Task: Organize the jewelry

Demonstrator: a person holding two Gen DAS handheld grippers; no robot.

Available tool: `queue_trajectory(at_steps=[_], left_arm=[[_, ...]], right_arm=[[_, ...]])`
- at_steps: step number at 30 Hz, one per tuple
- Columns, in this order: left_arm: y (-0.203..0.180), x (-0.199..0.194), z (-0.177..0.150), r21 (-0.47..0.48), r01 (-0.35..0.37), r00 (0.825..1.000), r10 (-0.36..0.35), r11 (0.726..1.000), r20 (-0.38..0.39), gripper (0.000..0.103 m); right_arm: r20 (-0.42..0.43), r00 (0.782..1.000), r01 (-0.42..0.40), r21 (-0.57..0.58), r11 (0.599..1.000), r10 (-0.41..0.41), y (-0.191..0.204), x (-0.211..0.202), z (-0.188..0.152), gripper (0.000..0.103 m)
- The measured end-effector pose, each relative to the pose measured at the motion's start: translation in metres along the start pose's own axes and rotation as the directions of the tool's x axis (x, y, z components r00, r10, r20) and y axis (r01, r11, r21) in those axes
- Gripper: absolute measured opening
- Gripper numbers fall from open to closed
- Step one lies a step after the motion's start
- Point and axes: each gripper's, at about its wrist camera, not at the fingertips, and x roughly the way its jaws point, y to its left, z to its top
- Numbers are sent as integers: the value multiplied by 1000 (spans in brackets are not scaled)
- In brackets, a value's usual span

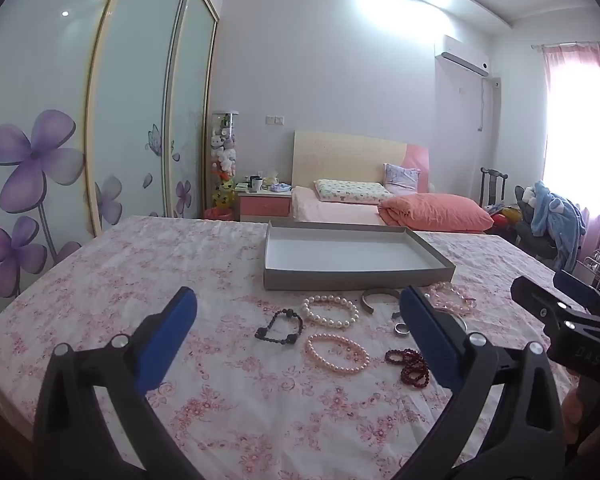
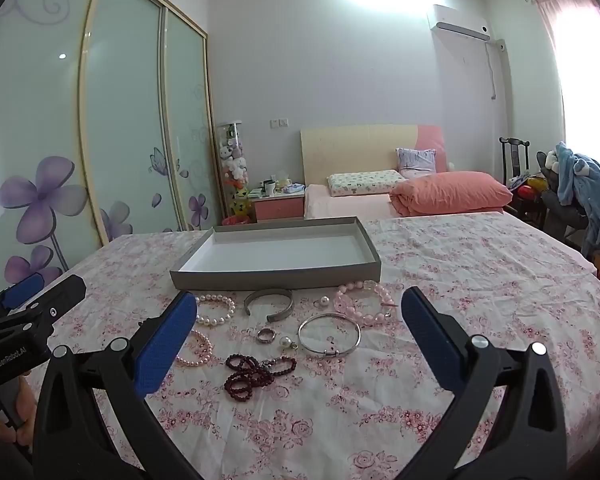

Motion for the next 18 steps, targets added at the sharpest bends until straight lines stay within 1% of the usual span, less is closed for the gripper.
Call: queue_trajectory(at_steps=[18], left_arm=[[1,-1,-1,-10,-1,1000,1,1000,-3,99]], right_arm=[[-2,1000,0,-1,1000,0,0,1,-1,101]])
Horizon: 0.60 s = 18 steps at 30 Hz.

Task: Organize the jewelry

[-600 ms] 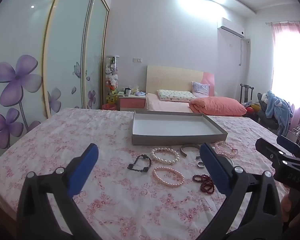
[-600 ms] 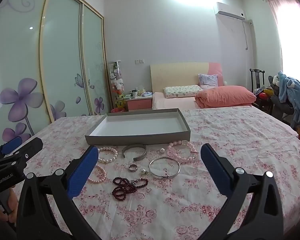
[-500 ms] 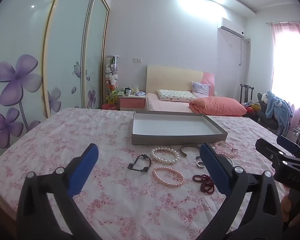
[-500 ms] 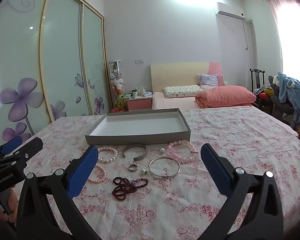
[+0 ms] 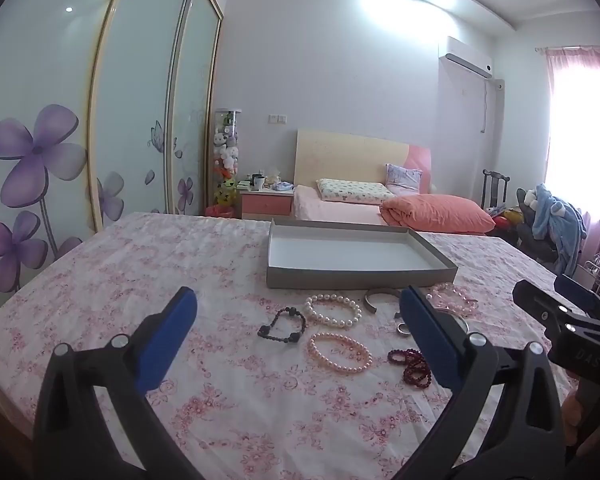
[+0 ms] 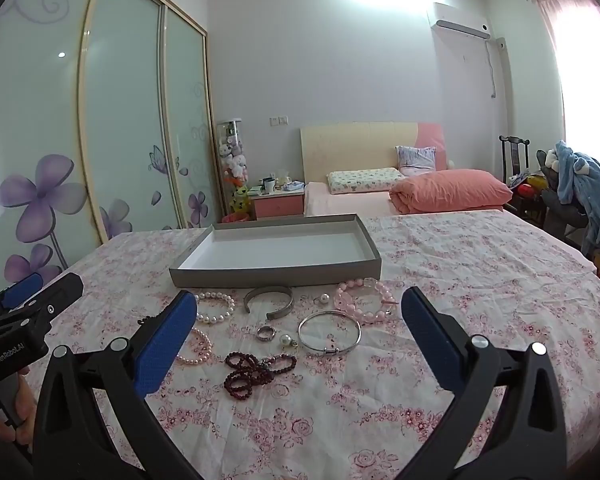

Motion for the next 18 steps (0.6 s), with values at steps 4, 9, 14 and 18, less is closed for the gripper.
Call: queue_trajectory(at_steps=[4,9,14,18], left_arm=[[1,1,0,-2,-2,1000,2,1000,-1,99],[1,1,0,-4,0,1000,0,1000,-1,99],[2,1,0,-4,3,1000,-3,1000,-3,99],[2,2,-1,-4,3,1000,-3,1000,-3,99]], right_arm=[[-1,1000,0,0,1000,0,0,0,0,101],[-2,1000,0,0,1000,0,0,0,0,101],[-3,1000,0,0,1000,0,0,0,-1,101],[-4,1000,1,1,1000,-1,0,1,-1,101]])
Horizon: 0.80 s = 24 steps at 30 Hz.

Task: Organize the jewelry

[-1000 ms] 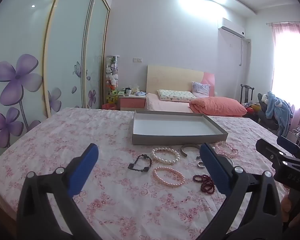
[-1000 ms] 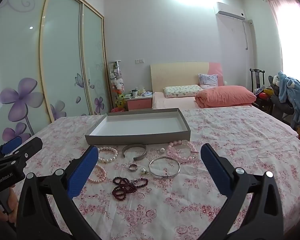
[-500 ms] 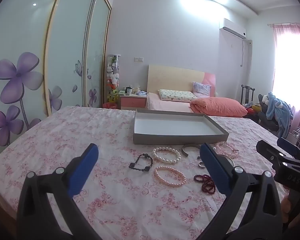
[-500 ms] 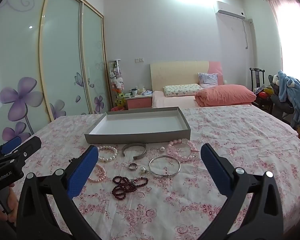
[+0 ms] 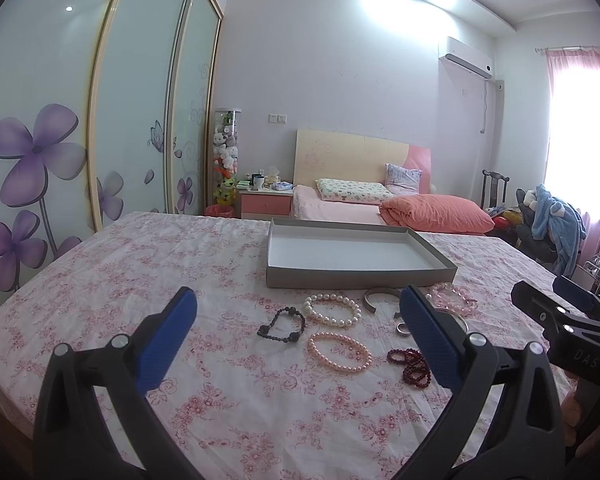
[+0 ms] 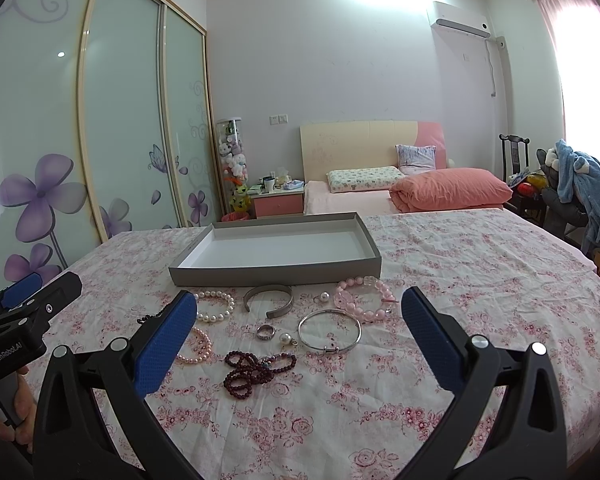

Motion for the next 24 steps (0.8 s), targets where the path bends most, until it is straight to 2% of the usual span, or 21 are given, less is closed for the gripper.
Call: queue_trajectory(at_steps=[24], left_arm=[[1,0,2,-7,-2,1000,2,1000,-2,99]], right_arm=[[-4,1000,0,2,1000,0,2,0,1,101]])
